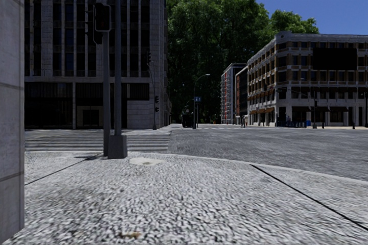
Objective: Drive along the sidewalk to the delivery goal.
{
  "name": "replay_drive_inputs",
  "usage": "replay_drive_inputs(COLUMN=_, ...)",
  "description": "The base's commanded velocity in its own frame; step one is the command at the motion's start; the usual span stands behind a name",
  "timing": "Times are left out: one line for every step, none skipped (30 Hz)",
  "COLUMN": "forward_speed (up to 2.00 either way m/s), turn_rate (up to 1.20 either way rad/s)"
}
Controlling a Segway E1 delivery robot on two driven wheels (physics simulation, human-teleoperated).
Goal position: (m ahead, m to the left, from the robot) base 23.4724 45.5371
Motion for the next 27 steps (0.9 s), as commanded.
replay_drive_inputs(forward_speed=2.0, turn_rate=0.16)
replay_drive_inputs(forward_speed=2.0, turn_rate=0.19)
replay_drive_inputs(forward_speed=2.0, turn_rate=0.26)
replay_drive_inputs(forward_speed=2.0, turn_rate=0.29)
replay_drive_inputs(forward_speed=2.0, turn_rate=0.29)
replay_drive_inputs(forward_speed=1.98, turn_rate=0.31)
replay_drive_inputs(forward_speed=1.97, turn_rate=0.33)
replay_drive_inputs(forward_speed=1.96, turn_rate=0.35)
replay_drive_inputs(forward_speed=1.96, turn_rate=0.35)
replay_drive_inputs(forward_speed=1.96, turn_rate=0.37)
replay_drive_inputs(forward_speed=1.96, turn_rate=0.38)
replay_drive_inputs(forward_speed=1.93, turn_rate=0.46)
replay_drive_inputs(forward_speed=1.86, turn_rate=0.49)
replay_drive_inputs(forward_speed=1.86, turn_rate=0.49)
replay_drive_inputs(forward_speed=1.69, turn_rate=0.5)
replay_drive_inputs(forward_speed=1.57, turn_rate=0.52)
replay_drive_inputs(forward_speed=1.54, turn_rate=0.52)
replay_drive_inputs(forward_speed=1.54, turn_rate=0.52)
replay_drive_inputs(forward_speed=1.53, turn_rate=0.52)
replay_drive_inputs(forward_speed=1.52, turn_rate=0.52)
replay_drive_inputs(forward_speed=1.51, turn_rate=0.52)
replay_drive_inputs(forward_speed=1.51, turn_rate=0.52)
replay_drive_inputs(forward_speed=1.51, turn_rate=0.52)
replay_drive_inputs(forward_speed=1.49, turn_rate=0.52)
replay_drive_inputs(forward_speed=1.49, turn_rate=0.53)
replay_drive_inputs(forward_speed=1.49, turn_rate=0.53)
replay_drive_inputs(forward_speed=1.48, turn_rate=0.53)
